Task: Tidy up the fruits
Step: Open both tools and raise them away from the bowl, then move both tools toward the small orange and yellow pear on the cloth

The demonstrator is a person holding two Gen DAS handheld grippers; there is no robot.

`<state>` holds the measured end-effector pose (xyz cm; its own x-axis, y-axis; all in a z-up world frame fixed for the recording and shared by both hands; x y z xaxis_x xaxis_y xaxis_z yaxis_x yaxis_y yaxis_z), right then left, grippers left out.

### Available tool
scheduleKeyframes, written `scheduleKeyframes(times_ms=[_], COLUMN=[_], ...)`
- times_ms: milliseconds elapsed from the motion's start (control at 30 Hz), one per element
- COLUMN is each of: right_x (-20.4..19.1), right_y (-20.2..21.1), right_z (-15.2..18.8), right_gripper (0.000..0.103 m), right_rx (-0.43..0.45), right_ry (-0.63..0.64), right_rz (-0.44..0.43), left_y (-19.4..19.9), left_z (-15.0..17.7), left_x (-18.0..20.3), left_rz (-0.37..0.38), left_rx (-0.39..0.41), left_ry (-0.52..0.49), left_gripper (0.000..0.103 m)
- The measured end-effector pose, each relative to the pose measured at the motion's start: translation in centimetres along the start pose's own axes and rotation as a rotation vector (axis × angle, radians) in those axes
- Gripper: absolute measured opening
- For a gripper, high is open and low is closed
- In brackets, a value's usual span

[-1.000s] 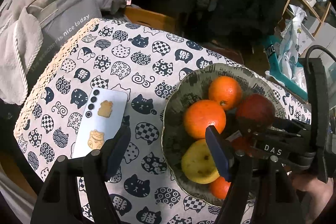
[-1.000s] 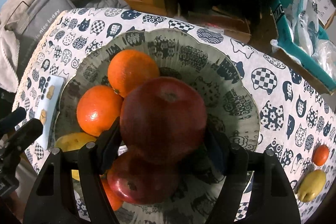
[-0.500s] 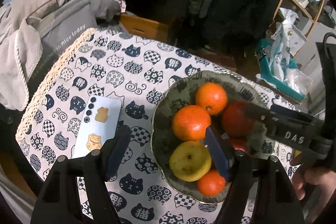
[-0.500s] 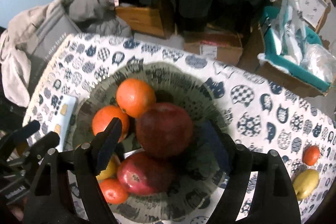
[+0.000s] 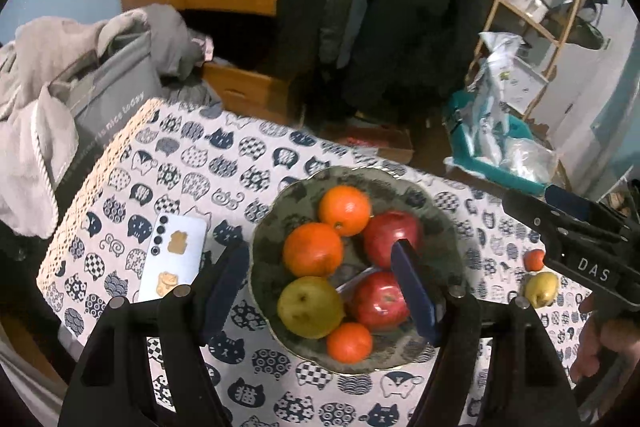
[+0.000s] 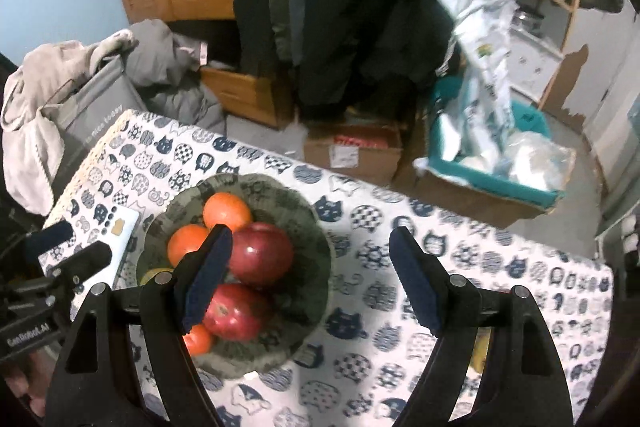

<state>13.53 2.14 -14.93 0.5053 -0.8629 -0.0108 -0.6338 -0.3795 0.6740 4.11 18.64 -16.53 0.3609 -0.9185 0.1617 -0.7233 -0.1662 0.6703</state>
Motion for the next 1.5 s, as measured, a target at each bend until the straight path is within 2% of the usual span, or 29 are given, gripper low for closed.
scheduleKeyframes(times_ms=[300, 400, 700, 800, 1067, 1500], right_x=[2.6, 3.5, 6.0, 6.9, 10.4, 15.9], right_y=[5.7, 7.4, 11.1, 12.2, 14.2, 15.2], right_z=[-0.2, -0.1, 1.0, 1.5, 2.9, 5.6], right_gripper=[0.081, 0.081, 0.082, 0.085, 0.085, 0.085], right_rx=[0.075, 0.095, 0.12, 0.134, 0.143, 0.107], right_ry=[-0.005, -0.01, -0.023, -0.026, -0.062, -0.138], right_rz=[0.048, 0.056, 0.086, 0.095, 0.137, 0.205], left_y=[3.0, 4.0, 6.2, 6.7, 6.7, 5.2], left_z=[-0.7, -0.9, -1.2, -1.3, -0.8, 0.5], left_x=[2.9, 3.8, 6.5, 7.7, 10.8, 16.0], left_rz=[0.047, 0.058, 0.087, 0.093, 0.126, 0.157], left_rx=[0.046, 0.065, 0.106, 0.12, 0.11, 0.071], left_ry=[-0.051, -0.068, -0.114, -0.139, -0.189, -0.269], left_gripper=[0.075, 0.08, 0.083, 0.087, 0.087, 0.087])
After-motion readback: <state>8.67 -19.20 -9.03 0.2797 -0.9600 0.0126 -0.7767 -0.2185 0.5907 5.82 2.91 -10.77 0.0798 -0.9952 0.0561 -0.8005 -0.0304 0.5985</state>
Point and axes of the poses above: each gripper's, at about its wrist camera, not at the fingertips, and y roughly against the way its jaws point, x to its right, z to its underside, the point moved 3 cm from there along -y, roughly the way its jaws point, and after that the axes turned 11 degrees about x, right-handed, at the moved point
